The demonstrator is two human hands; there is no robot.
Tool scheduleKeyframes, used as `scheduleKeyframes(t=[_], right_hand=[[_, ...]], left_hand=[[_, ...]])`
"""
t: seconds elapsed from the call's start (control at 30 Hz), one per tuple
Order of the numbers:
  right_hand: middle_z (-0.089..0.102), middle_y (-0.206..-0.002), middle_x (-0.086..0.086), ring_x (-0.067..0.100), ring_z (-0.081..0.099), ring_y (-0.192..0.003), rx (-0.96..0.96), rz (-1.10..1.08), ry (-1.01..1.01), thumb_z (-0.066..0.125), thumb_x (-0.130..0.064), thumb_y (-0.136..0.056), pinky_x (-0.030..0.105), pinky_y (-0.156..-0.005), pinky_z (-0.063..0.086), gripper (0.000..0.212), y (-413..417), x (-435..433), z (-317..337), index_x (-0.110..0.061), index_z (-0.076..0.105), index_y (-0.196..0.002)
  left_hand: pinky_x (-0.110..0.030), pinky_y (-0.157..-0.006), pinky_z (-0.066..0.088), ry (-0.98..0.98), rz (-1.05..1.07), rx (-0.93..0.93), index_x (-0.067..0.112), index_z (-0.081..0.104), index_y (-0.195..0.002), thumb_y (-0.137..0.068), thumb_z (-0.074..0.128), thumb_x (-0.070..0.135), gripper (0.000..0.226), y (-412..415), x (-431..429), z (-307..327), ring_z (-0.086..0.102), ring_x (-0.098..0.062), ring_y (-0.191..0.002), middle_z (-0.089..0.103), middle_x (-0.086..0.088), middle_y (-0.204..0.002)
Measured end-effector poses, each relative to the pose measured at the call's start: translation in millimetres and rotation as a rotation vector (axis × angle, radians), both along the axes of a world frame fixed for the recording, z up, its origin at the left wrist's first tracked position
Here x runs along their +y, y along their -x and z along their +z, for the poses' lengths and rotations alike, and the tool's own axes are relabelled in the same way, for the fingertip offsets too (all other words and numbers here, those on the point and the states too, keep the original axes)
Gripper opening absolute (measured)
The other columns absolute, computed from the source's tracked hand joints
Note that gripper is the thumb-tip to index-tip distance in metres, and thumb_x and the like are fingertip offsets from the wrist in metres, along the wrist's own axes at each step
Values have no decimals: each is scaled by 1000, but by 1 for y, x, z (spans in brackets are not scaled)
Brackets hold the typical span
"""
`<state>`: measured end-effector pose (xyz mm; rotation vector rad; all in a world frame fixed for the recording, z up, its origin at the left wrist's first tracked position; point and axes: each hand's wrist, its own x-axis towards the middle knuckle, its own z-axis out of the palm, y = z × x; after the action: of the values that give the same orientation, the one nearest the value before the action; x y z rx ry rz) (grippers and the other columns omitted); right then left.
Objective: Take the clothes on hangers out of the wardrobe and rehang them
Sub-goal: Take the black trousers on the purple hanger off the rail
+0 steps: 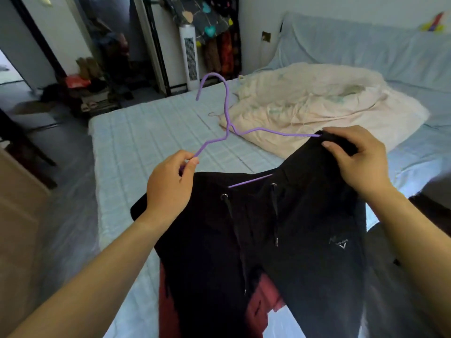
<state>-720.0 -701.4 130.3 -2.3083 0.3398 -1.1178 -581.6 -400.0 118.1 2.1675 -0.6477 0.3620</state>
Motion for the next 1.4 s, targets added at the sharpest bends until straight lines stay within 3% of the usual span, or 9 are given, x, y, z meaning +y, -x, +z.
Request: scheduleKeyframes(t=[0.17,0.3,0.47,0.67,0.83,0.97,1.07,1.17,1.4], right_hand=[[55,-90,2,-11,50,-81,148,125,-126,71,-13,-80,1,-78,33,28,-85,-16,-58,-24,68,-106],[60,-87,5,-1,51,-79,355,281,-170,73,-14,-78,3,-78,34,32,-150,-22,-122,-30,67,-104],[59,-82,-6,-1,55,-79,501,403,-237,74,-15,-77,6,-75,38,31,-219,-43,-191,-34,66,-100],[61,-84,-9,1,56,-80,605,485,-300,73,-18,-78,8,-77,40,26,-317,-65,-262,-34,68,-99],[61,-90,-1,9,58,-82,780,514,-288,73,-17,-79,19,-80,44,26,-374,-63,-334,-21,70,-104],[61,-114,7,26,58,-106,991,680,-9,71,-29,-80,34,-92,44,42,-396,-57,-378,-18,62,-119],[54,-130,11,29,50,-120,1057,761,149,60,-45,-85,40,-102,40,52,-397,-42,-378,-17,55,-129],[48,-138,8,28,44,-127,1064,803,305,26,-67,-81,52,-104,35,73,-384,-21,-358,-21,49,-134],[38,-146,4,26,29,-137,913,950,443,13,-69,-81,55,-108,21,80,-339,40,-262,-23,40,-140]], left_hand=[[-21,-55,34,-129,72,154,34,55,-82,-94,50,34,13,-57,7,-49,53,-5,-65,57,12,-71],[-27,-59,38,-240,184,296,30,61,-84,-94,52,34,13,-90,16,-107,57,-13,-73,63,10,-80],[-20,-54,34,-335,291,415,27,63,-89,-95,49,37,18,-132,2,-163,53,-10,-74,63,9,-84],[-30,-61,42,-378,462,516,21,63,-95,-95,48,36,22,-193,-24,-227,57,-17,-77,60,4,-85],[-44,-88,46,-507,493,670,24,57,-123,-95,45,41,35,-226,-32,-287,56,-24,-106,59,-3,-116],[-56,-110,20,-757,479,830,35,28,-145,-94,37,53,55,-222,-39,-321,28,-22,-138,32,1,-150],[-57,-111,13,-867,466,852,38,20,-147,-85,18,69,69,-209,-46,-324,14,-20,-144,21,2,-155],[-54,-113,10,-846,486,813,38,22,-146,-66,-2,74,91,-190,-46,-309,11,-19,-145,19,3,-156],[-54,-113,20,-654,556,580,36,33,-143,-79,22,74,75,-136,-28,-231,24,-20,-141,33,1,-151]])
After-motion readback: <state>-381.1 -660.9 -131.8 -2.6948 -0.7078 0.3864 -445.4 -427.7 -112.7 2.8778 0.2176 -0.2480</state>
